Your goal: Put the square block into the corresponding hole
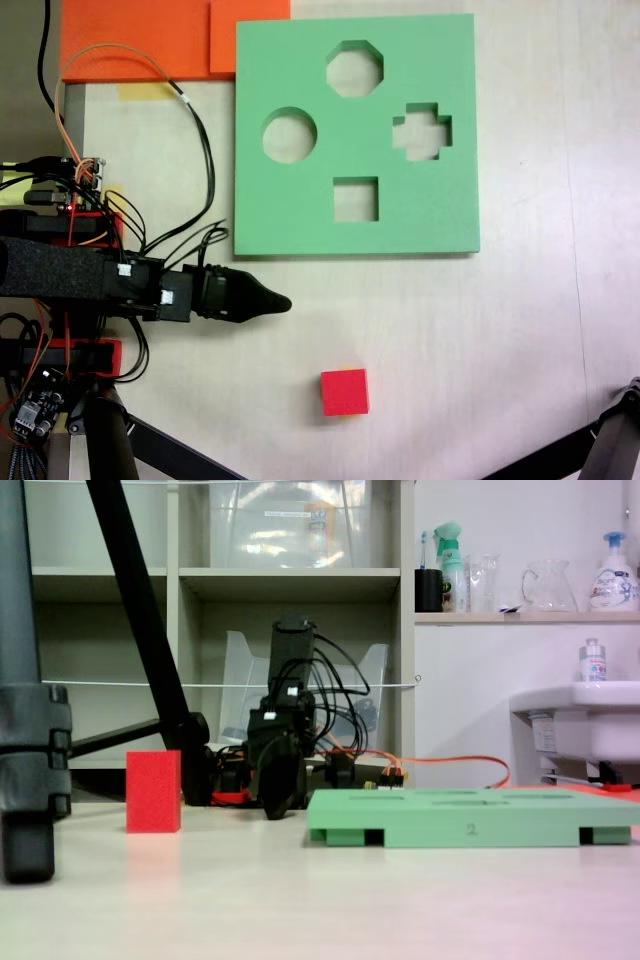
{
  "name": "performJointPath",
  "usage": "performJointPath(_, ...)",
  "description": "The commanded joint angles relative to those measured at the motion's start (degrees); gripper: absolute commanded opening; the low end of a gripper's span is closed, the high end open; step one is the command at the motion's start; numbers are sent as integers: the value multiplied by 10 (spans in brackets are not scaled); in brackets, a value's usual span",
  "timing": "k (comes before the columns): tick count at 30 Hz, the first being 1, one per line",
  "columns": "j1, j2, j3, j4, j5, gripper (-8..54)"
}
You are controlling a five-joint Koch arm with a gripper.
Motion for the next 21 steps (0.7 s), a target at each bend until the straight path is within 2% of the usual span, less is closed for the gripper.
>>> performJointPath(1, -11, 44, 40, 25, 1, 349)
performJointPath(6, 2, 44, 40, 25, 27, 347)
performJointPath(10, 25, 44, 35, 13, 341, 346)
performJointPath(12, 69, 44, -26, 38, 461, 314)
performJointPath(14, 101, 45, -149, 196, 571, 284)
performJointPath(17, 111, 42, -324, 460, 681, 256)
performJointPath(21, 131, 32, -454, 607, 693, 241)
